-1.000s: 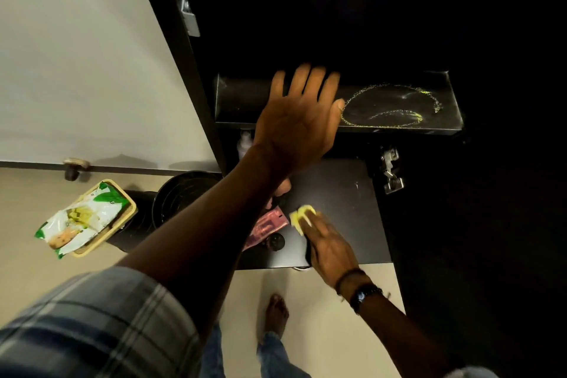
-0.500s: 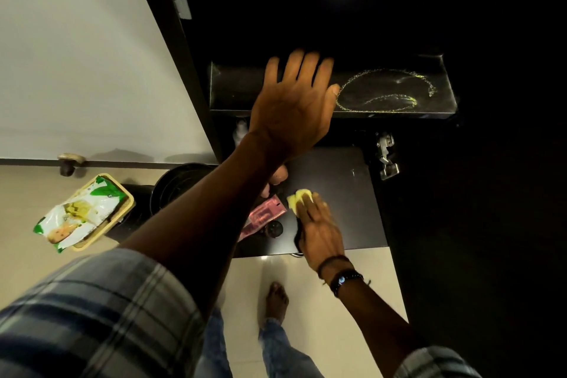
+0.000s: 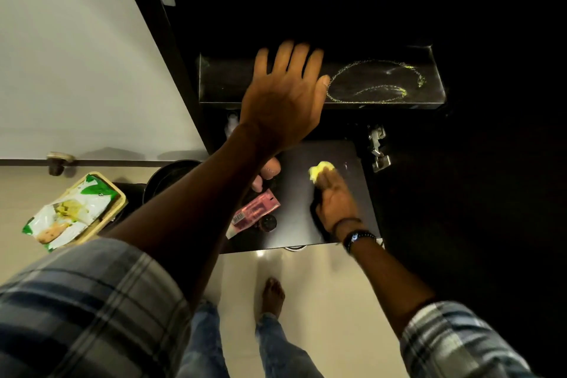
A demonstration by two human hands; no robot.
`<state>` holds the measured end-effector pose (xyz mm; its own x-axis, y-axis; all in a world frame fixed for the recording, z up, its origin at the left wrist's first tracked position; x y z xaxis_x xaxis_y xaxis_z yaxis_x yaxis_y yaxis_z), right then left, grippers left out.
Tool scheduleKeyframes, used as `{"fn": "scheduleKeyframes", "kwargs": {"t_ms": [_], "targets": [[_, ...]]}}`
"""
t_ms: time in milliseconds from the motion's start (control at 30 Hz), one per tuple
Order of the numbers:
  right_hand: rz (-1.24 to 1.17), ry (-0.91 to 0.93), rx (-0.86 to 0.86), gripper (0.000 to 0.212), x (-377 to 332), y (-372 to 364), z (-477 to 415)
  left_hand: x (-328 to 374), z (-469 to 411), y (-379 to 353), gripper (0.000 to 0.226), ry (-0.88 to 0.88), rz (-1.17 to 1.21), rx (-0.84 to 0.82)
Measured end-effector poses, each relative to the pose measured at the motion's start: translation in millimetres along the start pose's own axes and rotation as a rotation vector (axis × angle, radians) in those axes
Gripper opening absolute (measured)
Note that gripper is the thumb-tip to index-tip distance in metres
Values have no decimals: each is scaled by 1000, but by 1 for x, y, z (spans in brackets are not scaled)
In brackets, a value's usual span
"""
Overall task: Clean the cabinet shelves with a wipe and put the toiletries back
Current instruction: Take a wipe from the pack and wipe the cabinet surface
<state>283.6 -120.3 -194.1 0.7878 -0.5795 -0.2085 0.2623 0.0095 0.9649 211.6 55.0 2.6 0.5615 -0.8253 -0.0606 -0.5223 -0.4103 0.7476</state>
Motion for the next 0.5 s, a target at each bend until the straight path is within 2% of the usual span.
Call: {"fn": "scheduleKeyframes", "kwargs": {"t_ms": [67, 133, 267, 367, 500], "targets": [[-68, 103, 5, 60, -10, -7, 41, -1, 1, 0, 47, 0, 4, 11], [-94, 160, -23, 59, 10, -16, 69, -1, 0, 0, 47, 1, 19, 17], [-70, -12, 16, 68, 67, -11, 55, 0, 2, 1, 47, 13, 24, 42], [-142, -37, 62, 62, 33, -10, 29, -1, 2, 1, 46, 13, 25, 37], [-162, 210, 86, 60, -38, -33, 39, 1, 0, 3, 45, 16, 44, 15]]}}
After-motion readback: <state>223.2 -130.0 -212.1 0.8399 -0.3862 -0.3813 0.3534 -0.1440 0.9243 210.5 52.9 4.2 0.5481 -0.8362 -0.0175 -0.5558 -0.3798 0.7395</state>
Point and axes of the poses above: each hand's wrist, its own z-axis away from the middle knuckle, its own y-axis out of the back of the hand, x = y × z, the point moved 3 cm from there along -z, towards the middle knuckle, and after that the axes turned 8 degrees about x, right-handed, at the moved point
